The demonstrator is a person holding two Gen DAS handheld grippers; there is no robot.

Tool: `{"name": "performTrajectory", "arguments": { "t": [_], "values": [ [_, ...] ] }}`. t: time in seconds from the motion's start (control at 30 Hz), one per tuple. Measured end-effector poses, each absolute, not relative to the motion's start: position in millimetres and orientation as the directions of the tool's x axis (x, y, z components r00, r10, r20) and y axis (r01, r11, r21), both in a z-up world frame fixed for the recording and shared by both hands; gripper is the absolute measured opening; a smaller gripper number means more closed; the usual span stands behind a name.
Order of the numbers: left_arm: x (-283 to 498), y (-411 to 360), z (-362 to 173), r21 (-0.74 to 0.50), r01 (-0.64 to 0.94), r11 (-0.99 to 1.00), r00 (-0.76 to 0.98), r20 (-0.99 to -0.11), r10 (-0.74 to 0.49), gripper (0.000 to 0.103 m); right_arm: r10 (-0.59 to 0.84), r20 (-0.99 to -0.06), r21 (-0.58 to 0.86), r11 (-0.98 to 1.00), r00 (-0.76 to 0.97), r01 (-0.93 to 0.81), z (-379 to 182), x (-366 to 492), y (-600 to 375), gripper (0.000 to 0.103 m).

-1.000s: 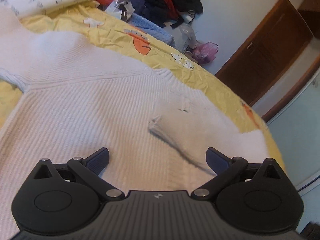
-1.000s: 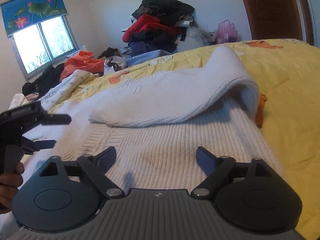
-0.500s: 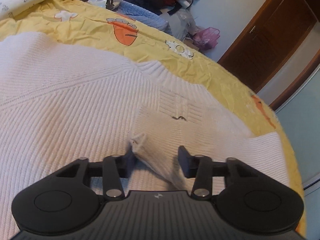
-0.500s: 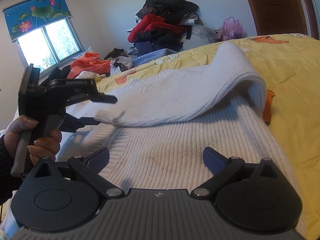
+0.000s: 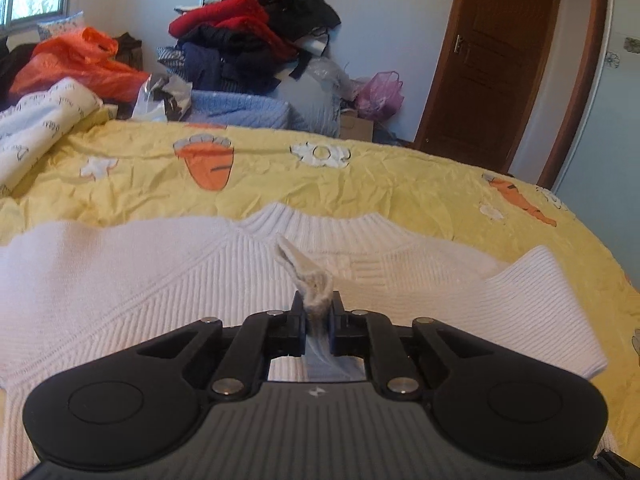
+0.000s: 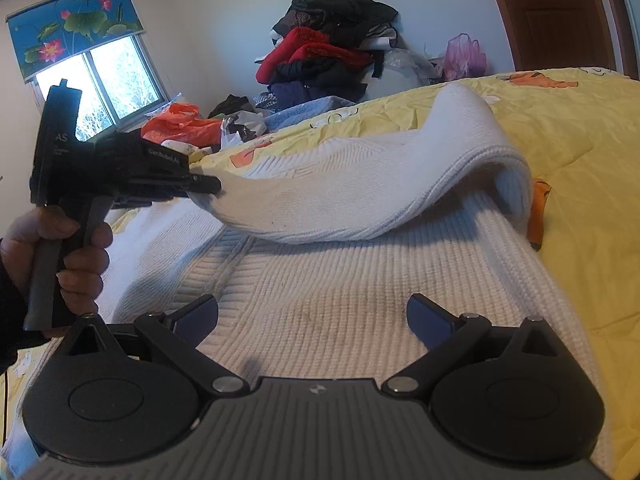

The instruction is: Fold small clothes

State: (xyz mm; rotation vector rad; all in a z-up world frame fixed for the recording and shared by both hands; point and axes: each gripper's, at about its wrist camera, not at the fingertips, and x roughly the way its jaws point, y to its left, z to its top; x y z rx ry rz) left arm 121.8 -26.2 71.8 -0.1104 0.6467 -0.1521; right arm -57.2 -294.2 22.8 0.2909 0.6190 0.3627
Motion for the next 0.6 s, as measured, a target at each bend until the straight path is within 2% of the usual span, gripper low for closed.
{"name": "performTrajectory", "arguments": {
  "t": [0.27,0.6],
  "values": [
    [116,5,95,-0.098,0.089,0.991,0.84,-0.528,-0.128,0.01,0.414,-0.509,0.369,0.897,0.755,-0.242,23,-57,-294,0.101],
    [117,33,49,-0.074,0.024,0.997,0.783,-0.618,-0.065,0.01,0.414,-0.509,0.369,0.897,0.755,-0.243,23,-57,-294,0.101]
  ]
}}
